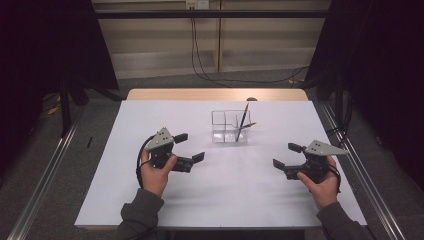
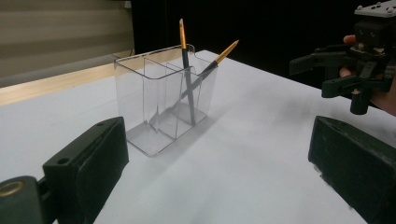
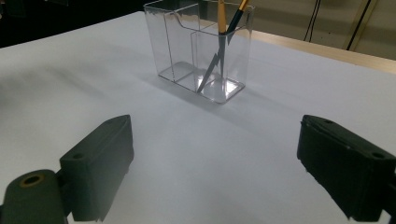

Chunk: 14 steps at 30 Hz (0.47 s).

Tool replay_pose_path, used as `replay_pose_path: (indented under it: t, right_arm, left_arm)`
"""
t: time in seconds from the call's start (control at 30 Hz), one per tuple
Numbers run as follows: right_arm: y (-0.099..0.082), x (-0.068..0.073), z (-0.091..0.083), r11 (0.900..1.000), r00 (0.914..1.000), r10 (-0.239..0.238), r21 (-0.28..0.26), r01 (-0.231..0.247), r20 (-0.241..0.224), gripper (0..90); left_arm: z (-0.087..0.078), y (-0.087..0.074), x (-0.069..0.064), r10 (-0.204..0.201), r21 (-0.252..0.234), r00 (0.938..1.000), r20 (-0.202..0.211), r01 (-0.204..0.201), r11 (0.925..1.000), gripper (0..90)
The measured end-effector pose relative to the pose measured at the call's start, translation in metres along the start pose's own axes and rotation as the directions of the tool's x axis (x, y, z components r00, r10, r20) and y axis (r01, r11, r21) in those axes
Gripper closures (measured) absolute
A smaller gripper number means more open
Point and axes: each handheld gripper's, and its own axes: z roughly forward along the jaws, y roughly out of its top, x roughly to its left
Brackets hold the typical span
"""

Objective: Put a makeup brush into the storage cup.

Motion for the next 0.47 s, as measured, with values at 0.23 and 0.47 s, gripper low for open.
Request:
replay_pose_path:
  t: [0.23, 0.47]
  right_arm:
    - [-0.0010, -0.0014, -0.0036, 1.0000, 1.0000, -0.002, 0.002, 0.002, 0.000, 10.0]
    - [-0.0019, -0.0012, -0.0075, 0.9999, 0.9999, -0.013, 0.004, 0.013, -0.006, 9.0]
  left_arm:
    - [0.0016, -0.0020, 0.0018, 0.007, 0.018, 1.0000, -0.003, -0.007, 0.9998, 4.5]
    - [0.0017, -0.0023, 0.0014, 0.002, 0.016, 1.0000, -0.003, -0.002, 0.9999, 4.5]
